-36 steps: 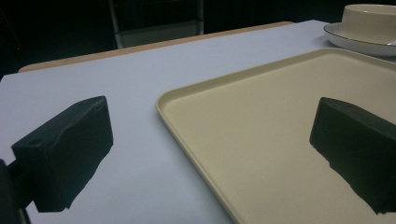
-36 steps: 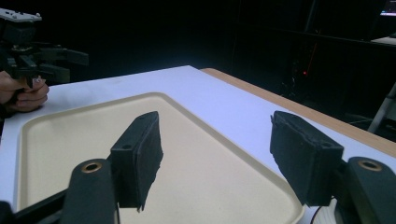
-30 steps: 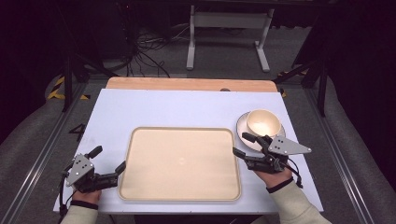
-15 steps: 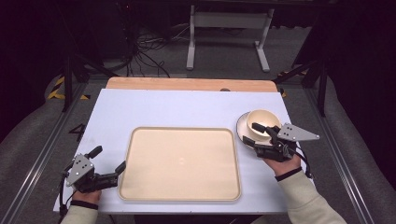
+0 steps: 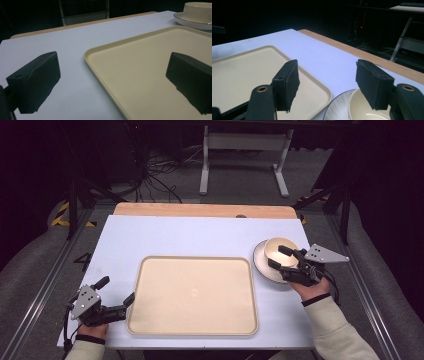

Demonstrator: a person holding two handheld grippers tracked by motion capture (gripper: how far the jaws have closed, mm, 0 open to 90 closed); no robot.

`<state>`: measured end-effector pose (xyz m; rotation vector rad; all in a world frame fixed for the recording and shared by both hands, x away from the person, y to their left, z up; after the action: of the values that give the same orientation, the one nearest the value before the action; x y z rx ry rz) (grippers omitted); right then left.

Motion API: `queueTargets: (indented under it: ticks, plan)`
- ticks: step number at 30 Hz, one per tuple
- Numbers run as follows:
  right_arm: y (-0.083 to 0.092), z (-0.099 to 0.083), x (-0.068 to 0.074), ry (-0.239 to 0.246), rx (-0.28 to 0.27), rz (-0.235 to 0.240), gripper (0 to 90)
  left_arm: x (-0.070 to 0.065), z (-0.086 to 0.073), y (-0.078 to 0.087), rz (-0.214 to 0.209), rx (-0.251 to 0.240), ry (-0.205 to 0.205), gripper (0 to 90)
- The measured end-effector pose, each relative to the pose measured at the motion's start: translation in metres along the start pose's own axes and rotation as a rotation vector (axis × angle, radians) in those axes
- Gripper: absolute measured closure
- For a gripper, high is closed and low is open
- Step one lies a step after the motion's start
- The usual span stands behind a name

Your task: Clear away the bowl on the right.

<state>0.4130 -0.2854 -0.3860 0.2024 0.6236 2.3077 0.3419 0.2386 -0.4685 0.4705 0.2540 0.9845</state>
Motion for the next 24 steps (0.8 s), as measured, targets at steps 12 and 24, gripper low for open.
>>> queueTargets:
  ticks: [12, 24]
  plan:
    - [0.005, -0.003, -0.017, -0.041, 0.000, -0.037, 35.5, 0.000, 0.000, 0.000, 0.000, 0.000, 0.000, 0.2]
    - [0.009, -0.005, -0.032, -0.057, -0.001, -0.066, 35.6, 0.000, 0.000, 0.000, 0.000, 0.000, 0.000, 0.2]
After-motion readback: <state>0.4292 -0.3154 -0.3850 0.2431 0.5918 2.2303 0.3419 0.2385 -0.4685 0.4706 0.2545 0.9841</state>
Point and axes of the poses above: each handheld gripper's, and its own axes: y roughly backward along the jaws, z roughly out of its top, x roughly to its left, the point moved 5 cm from there along -y, roughly forward along the jaws, and after that the axes turned 14 degrees about x, right-handed, at the moved point
